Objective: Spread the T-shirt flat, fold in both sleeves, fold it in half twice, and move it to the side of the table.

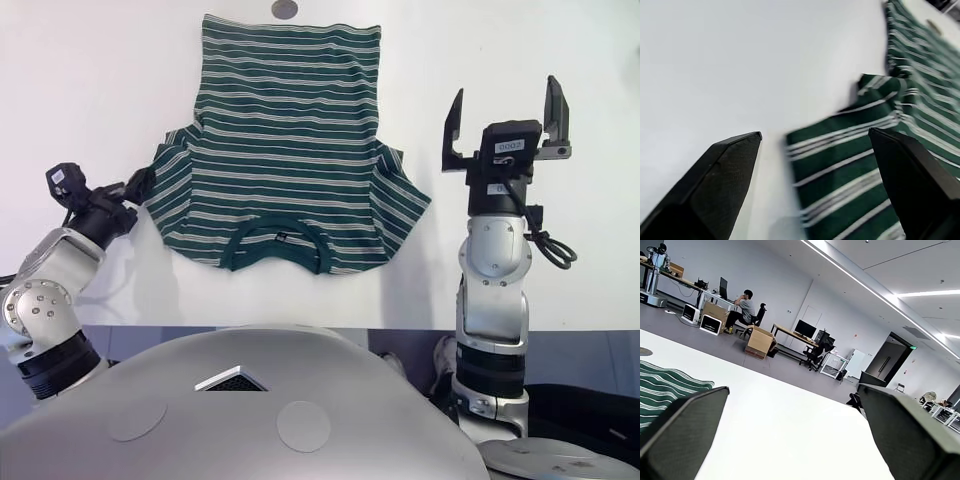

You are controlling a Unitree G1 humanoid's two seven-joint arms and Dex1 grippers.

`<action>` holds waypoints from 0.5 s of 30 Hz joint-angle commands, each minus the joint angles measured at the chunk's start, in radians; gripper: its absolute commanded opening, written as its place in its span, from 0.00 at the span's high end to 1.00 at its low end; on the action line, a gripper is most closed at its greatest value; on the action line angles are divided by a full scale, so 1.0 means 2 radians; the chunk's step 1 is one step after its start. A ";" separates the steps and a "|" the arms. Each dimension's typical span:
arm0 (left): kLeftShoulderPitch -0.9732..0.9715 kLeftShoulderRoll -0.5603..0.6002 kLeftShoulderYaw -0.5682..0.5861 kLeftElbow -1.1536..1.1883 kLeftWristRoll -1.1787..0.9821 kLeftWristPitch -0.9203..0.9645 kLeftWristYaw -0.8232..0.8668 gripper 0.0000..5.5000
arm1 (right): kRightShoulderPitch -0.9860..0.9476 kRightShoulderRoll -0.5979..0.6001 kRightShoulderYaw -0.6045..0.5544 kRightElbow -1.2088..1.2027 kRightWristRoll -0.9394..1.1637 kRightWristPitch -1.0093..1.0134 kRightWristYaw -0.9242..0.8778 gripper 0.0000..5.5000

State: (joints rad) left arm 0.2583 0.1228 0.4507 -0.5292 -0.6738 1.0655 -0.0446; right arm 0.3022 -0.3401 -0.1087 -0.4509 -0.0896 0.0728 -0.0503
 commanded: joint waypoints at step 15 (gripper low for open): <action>0.040 -0.016 -0.056 0.059 0.049 -0.045 0.027 0.79 | -0.052 -0.006 -0.027 0.020 -0.003 0.010 0.050 0.13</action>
State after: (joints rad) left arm 0.2836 0.1055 0.3683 -0.4754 -0.6175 0.9335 -0.0286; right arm 0.2183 -0.3449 -0.1533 -0.4225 -0.0874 0.0918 0.0359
